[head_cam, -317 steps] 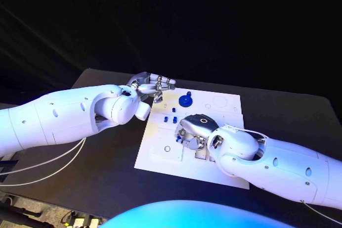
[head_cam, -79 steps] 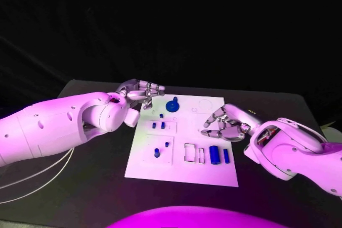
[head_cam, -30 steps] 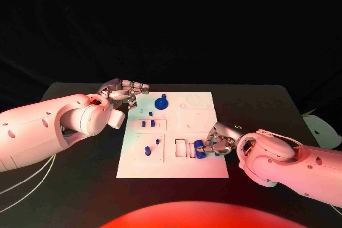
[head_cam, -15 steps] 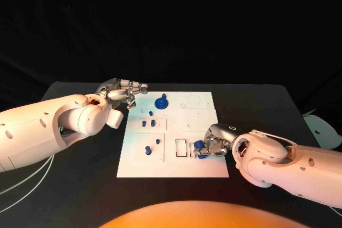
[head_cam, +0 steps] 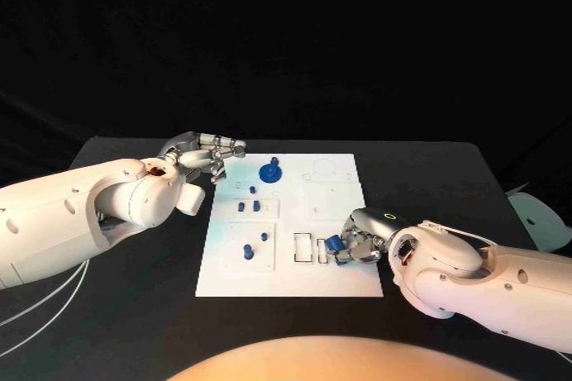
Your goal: Assemble the parts on the task board
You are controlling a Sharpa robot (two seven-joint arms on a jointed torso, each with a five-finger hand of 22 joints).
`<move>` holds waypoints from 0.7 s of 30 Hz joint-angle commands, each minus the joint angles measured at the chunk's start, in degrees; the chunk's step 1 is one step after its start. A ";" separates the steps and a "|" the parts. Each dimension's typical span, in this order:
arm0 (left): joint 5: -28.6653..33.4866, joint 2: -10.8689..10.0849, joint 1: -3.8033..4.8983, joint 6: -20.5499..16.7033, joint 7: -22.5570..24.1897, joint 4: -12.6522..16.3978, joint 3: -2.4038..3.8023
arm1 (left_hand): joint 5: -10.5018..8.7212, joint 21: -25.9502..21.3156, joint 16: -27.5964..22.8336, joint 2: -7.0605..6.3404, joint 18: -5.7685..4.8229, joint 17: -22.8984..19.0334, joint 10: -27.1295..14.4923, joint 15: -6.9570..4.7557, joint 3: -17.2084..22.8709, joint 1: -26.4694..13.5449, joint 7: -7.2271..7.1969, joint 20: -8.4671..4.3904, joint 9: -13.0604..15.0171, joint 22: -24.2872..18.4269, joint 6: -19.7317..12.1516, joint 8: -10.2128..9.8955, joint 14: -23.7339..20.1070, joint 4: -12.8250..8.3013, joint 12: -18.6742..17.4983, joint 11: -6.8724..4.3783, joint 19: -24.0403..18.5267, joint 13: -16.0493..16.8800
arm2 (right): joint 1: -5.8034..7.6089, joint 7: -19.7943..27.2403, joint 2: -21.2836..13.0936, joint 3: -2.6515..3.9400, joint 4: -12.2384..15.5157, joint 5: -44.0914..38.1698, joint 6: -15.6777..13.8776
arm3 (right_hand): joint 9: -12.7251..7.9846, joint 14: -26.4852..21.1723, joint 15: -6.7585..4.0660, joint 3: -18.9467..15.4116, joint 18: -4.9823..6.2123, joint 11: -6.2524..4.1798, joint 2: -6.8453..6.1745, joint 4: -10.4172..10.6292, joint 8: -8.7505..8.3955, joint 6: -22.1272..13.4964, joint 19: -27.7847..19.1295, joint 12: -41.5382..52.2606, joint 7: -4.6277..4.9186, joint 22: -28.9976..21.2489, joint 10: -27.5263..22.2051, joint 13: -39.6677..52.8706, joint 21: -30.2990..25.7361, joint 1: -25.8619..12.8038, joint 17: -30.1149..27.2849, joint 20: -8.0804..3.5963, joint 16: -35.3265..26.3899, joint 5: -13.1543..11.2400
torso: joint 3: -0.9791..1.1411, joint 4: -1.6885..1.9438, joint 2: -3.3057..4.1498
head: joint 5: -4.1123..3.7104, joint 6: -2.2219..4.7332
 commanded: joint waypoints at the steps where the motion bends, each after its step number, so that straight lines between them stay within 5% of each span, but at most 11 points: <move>1: 0.32 0.10 0.05 0.97 0.59 0.11 0.04 | 0.36 -0.18 0.27 0.03 0.54 -0.11 -0.58 0.39 -0.06 -0.22 0.01 0.21 -0.09 -0.10 -0.32 0.23 -0.05 0.18 0.42 -0.06 0.12 0.07 | 0.05 -1.79 -0.39 0.00 0.92 5.39 -4.12 | 0.65 5.07 -0.59 0.37 -0.67 -0.43 0.75 0.00 0.40 0.32 2.40 -0.28 -0.35 12.54 0.43 5.10 -0.03 1.19 11.00 -0.48 0.24 1.66 | -0.02 0.08 -0.09 | -0.12 0.10; 9: 0.32 0.30 0.05 1.00 0.61 -0.03 0.04 | 0.36 -0.18 0.27 0.03 0.54 -0.11 -0.58 0.39 -0.06 -0.22 0.01 0.21 -0.09 -0.10 -0.32 0.23 -0.05 0.18 0.42 -0.06 0.12 0.07 | 1.60 0.40 -1.11 0.21 3.56 14.33 -8.72 | 0.87 5.13 -0.66 0.74 -0.75 -0.55 1.46 0.01 0.44 0.50 2.56 -0.30 -0.49 12.64 0.53 5.22 0.35 1.75 11.28 -0.54 0.37 2.79 | -0.04 0.33 -0.08 | -0.53 0.46; 21: 0.32 0.45 0.05 1.37 0.66 -0.04 0.03 | 0.36 -0.18 0.27 0.03 0.54 -0.11 -0.58 0.39 -0.06 -0.22 0.01 0.21 -0.09 -0.10 -0.32 0.23 -0.05 0.18 0.42 -0.06 0.12 0.07 | 1.95 1.60 1.43 0.26 3.28 17.97 -7.10 | 1.01 5.16 -0.69 0.63 -0.76 -0.56 1.93 0.21 0.44 0.63 2.59 -0.36 -0.47 12.66 0.61 5.24 0.42 1.22 11.37 -0.59 0.42 2.36 | -0.10 0.49 0.01 | -0.40 0.50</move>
